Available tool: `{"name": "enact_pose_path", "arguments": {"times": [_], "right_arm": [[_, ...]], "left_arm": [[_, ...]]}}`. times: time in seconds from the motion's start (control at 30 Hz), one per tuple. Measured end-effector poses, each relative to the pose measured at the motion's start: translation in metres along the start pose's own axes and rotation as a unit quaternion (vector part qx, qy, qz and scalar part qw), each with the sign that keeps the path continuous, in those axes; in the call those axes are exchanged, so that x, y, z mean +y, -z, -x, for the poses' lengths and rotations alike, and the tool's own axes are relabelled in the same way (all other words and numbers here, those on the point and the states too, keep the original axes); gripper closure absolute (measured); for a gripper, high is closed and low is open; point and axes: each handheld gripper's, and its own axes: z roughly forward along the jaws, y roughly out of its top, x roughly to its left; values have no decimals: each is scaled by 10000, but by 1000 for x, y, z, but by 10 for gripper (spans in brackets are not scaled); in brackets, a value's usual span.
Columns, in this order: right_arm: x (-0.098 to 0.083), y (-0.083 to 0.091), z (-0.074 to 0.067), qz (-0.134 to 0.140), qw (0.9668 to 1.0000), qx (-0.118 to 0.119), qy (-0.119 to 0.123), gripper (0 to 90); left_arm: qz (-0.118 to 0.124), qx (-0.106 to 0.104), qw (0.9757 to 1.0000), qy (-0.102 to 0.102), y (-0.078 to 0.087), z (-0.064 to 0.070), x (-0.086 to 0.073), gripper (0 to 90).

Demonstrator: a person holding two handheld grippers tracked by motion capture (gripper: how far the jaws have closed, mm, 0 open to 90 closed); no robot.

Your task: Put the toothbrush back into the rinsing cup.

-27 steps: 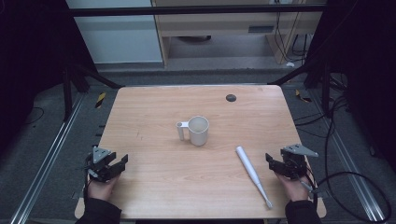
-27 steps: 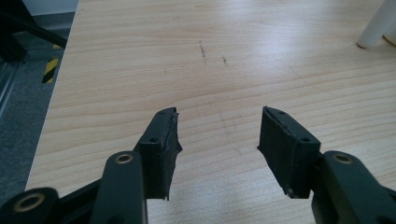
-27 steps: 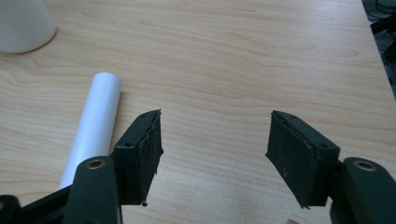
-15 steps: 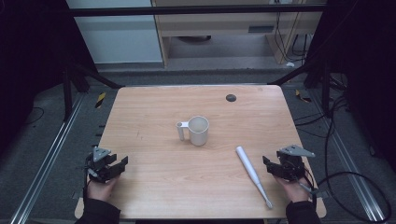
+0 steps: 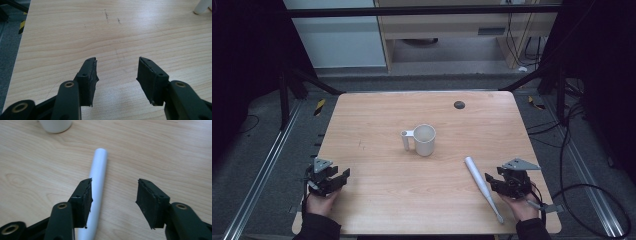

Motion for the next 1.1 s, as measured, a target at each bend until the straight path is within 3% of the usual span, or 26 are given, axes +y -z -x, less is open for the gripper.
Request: {"name": "enact_pose_path", "arguments": {"times": [0.23,0.4,0.77,1.1], "right_arm": [[-4,6,-8,-47,9995,301,77,580],[-9,6,-16,-222,9981,566,128,689],[-21,7,-22,-492,9961,716,145,790],[-29,6,-26,-816,9928,851,191,893]], "left_arm": [[-18,-14,10000,-11,1,0,0,504],[-19,-1,10000,-87,2,2,1,571],[-5,11,9999,-108,3,1,1,656],[-21,39,9999,-140,3,1,1,645]]}}
